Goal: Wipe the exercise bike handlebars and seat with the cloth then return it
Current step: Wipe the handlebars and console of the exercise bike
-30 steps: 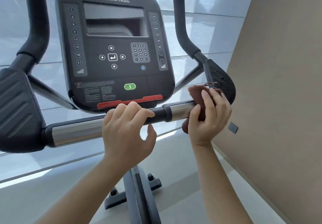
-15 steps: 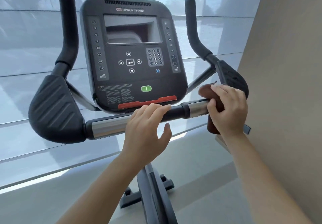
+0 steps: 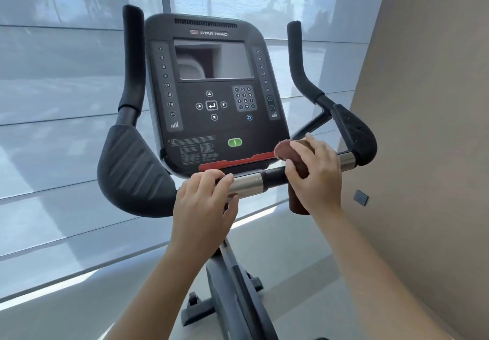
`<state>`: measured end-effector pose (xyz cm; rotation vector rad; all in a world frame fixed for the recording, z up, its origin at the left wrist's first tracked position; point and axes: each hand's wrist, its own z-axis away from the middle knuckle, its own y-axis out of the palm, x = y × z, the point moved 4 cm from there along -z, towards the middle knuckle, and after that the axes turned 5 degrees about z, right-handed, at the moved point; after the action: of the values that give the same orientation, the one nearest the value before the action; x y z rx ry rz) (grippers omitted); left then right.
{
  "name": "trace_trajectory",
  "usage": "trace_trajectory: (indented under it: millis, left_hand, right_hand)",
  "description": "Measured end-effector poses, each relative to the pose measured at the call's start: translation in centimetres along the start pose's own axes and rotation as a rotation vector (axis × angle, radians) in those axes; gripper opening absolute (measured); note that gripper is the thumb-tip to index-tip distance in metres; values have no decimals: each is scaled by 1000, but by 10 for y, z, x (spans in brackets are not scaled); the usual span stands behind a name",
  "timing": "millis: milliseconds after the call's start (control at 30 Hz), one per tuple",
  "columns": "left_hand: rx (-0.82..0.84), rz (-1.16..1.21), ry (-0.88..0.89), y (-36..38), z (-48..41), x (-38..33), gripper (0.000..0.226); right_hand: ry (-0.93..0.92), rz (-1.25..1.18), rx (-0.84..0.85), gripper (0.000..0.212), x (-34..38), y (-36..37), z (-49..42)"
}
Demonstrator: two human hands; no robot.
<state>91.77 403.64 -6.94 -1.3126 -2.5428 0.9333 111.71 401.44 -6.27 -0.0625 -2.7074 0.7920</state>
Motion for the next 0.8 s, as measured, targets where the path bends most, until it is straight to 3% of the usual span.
trace_trajectory:
  millis: [267,633,800]
  left_hand:
    - [-17,71,18,0,1,3,28]
    - [142,222,56,-9,10,6,39]
    - [142,326,107,-18,32,6,36]
  right_hand:
    - [-69,90,-36,30,39,1,19]
    - [-21,165,-15,42,57,-18,42]
    - [43,179,-37,43,69,-39,70]
